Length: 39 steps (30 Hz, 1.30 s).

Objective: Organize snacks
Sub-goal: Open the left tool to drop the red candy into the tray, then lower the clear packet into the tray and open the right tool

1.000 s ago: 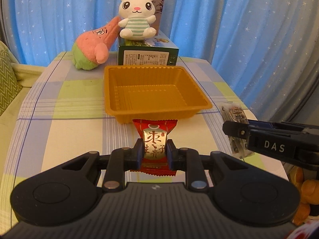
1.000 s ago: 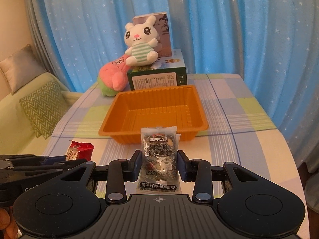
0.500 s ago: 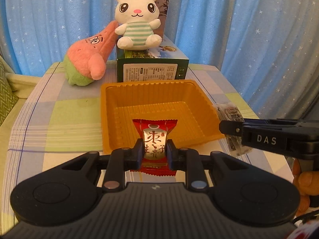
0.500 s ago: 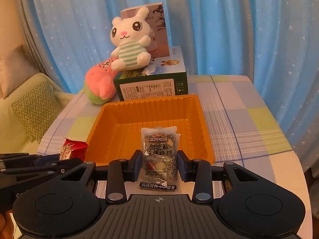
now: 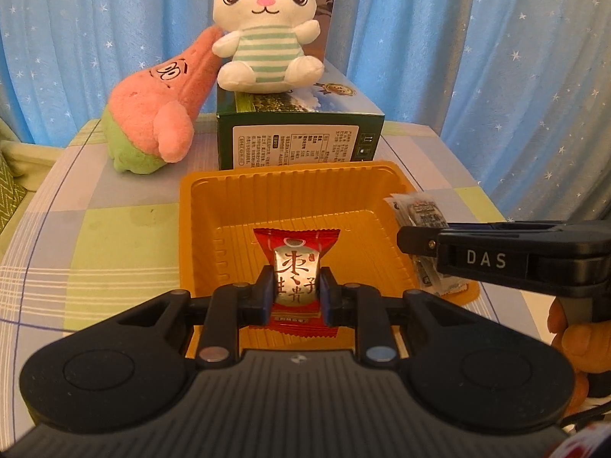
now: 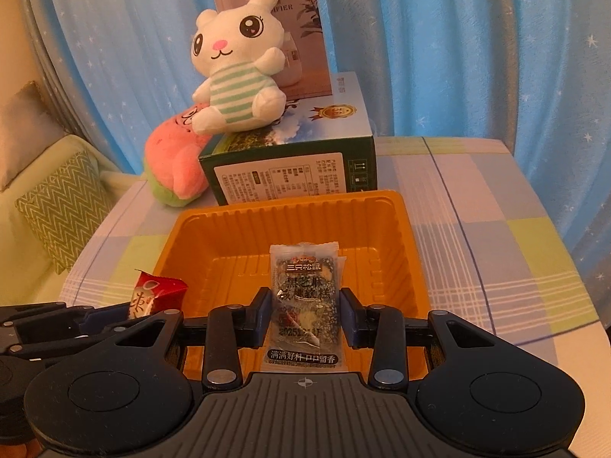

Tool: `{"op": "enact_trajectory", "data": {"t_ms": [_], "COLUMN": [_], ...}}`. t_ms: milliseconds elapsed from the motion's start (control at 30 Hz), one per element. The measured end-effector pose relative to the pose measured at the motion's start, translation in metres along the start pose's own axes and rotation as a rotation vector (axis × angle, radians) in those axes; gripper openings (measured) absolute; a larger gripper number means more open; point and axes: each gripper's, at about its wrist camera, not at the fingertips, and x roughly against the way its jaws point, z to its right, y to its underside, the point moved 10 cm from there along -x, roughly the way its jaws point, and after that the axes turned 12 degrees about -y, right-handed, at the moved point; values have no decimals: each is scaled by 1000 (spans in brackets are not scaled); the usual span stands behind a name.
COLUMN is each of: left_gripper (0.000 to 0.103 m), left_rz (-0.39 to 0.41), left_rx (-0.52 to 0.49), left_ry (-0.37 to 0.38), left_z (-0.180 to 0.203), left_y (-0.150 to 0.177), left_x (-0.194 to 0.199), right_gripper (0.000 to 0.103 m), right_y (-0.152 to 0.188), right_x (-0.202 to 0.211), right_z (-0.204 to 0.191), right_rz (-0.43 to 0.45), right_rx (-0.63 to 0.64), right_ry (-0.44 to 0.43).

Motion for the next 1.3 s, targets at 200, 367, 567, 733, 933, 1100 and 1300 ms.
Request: {"op": "enact_trajectory", "data": {"t_ms": [200, 367, 567, 733, 933, 1100, 1300], "left_gripper": [21, 22, 23, 23, 23, 23, 23], "left_rz": [-8, -1, 1, -4, -1, 6, 13], "left_rx": [8, 32, 11, 3, -1, 1, 5], "left_ry": [-5, -7, -25, -24, -24, -29, -38], "left_z": [1, -2, -5, -6, -7, -11, -16], "left_y": [-3, -8, -6, -4, -4, -7, -8], "left_x": [-19, -33, -37, -37, -34, -33, -30], "right_gripper": [38, 38, 38, 38, 38, 38, 38], "right_y": [-3, -2, -1, -2, -8, -15, -22], "right_x": [-14, -22, -25, -25, -23, -25, -30], "right_z": [9, 15, 20, 22, 20, 15, 12], "right_rz": [-6, -7, -7, -5, 6, 12, 23], "right_rx": [-23, -35, -45, -44, -39, -31, -35], "right_ry": [-2, 5, 7, 13, 11, 9, 6]}}
